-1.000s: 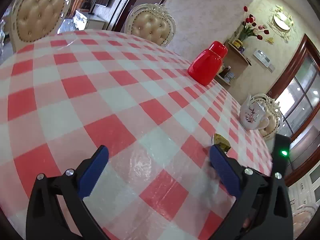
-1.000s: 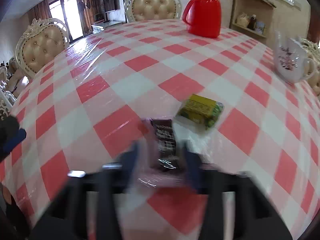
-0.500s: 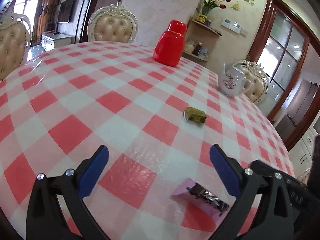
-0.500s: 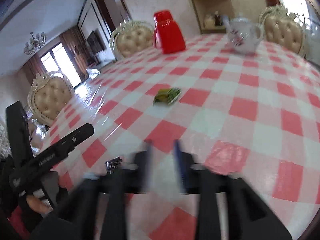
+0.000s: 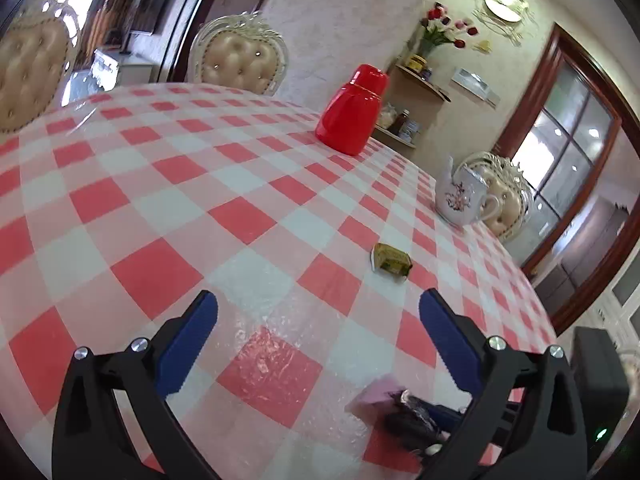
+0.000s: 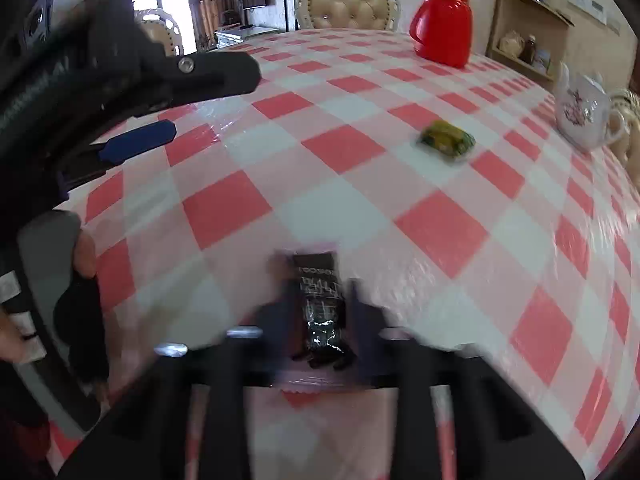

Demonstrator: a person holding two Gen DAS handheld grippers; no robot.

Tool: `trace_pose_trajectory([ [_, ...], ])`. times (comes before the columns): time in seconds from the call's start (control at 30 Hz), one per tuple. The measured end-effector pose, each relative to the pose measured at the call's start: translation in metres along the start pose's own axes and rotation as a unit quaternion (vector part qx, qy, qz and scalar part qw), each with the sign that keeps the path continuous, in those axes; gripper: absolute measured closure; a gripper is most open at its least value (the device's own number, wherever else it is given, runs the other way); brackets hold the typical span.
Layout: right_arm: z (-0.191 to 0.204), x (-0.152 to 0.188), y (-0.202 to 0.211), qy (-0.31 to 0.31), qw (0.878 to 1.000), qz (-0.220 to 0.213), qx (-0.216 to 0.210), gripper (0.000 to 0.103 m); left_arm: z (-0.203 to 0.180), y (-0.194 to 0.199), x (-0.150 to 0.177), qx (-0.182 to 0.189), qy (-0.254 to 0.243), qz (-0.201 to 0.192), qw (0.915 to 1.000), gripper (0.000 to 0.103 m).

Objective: Organize snacks
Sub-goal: 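Grasp the yellow-green square snack with the left gripper, then lift the square snack with the left gripper while the right holds the chocolate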

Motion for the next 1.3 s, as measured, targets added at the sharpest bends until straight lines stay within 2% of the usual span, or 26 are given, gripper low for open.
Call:
trace_pose_trajectory([
  [0.07, -0.012, 0.002, 0.017, -0.018, 0.999, -0.030, 0.012, 0.084, -0.002, -0.002, 0.003, 0.005, 0.001, 0.009, 0.9999, 0.002],
  [0.13, -0.037, 0.002, 0.041, -0.070, 0.994, -0.074, 0.026, 0.084, -0.013, -0.010, 0.007, 0.013, -0.005, 0.029, 0.9995, 0.002],
  [0.2, -0.077, 0.006, 0.071, -0.151, 0.978, -0.132, 0.053, 0.084, -0.032, -0.019, 0.010, 0.012, -0.031, 0.045, 0.9984, 0.002],
  [0.3, -0.125, 0.021, 0.098, -0.232, 0.951, -0.179, 0.103, 0.084, -0.072, -0.040, 0.013, -0.002, -0.097, 0.055, 0.9937, 0.002],
  [0.43, -0.144, 0.030, 0.103, -0.270, 0.935, -0.195, 0.121, 0.084, -0.121, -0.079, 0.010, -0.014, -0.159, 0.065, 0.9850, 0.002],
  [0.57, -0.139, 0.023, 0.103, -0.265, 0.934, -0.212, 0.110, 0.084, -0.151, -0.121, -0.001, -0.040, -0.193, 0.072, 0.9777, 0.002],
  [0.7, -0.143, 0.024, 0.108, -0.276, 0.932, -0.213, 0.100, 0.084, -0.162, -0.161, -0.005, -0.043, -0.200, 0.106, 0.9730, 0.002],
  [0.73, -0.145, 0.025, 0.106, -0.282, 0.931, -0.212, 0.094, 0.084, -0.163, -0.168, -0.004, -0.045, -0.205, 0.114, 0.9711, 0.012],
  [0.77, -0.146, 0.026, 0.107, -0.288, 0.929, -0.214, 0.085, 0.084, -0.163, -0.171, -0.002, -0.042, -0.209, 0.123, 0.9692, 0.028],
  [0.83, -0.145, 0.025, 0.110, -0.285, 0.929, -0.220, 0.087, 0.084, -0.165, -0.167, 0.000, -0.050, -0.241, 0.111, 0.9627, 0.057],
  [0.87, -0.144, 0.024, 0.112, -0.276, 0.930, -0.222, 0.097, 0.084, -0.166, -0.165, 0.002, -0.046, -0.252, 0.110, 0.9604, 0.059],
  [0.97, -0.146, 0.026, 0.111, -0.267, 0.931, -0.218, 0.117, 0.084, -0.164, -0.152, 0.008, -0.029, -0.253, 0.103, 0.9615, 0.060],
  [1.17, -0.160, 0.035, 0.110, -0.296, 0.923, -0.219, 0.114, 0.084, -0.153, -0.122, 0.025, -0.019, -0.249, 0.101, 0.9630, 0.060],
  [1.3, -0.167, 0.040, 0.106, -0.317, 0.918, -0.218, 0.098, 0.084, -0.144, -0.085, 0.036, -0.008, -0.247, 0.088, 0.9649, 0.060],
])
Point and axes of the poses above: each gripper's, at about its wrist camera, not at the fingertips, and y roughly against the way its jaws point, z to its left, x to its underside, the point moved 7 cm from there along -y, roughly the way its jaws point, and after that the axes turned 13 degrees about -x, right-handed, at the moved point
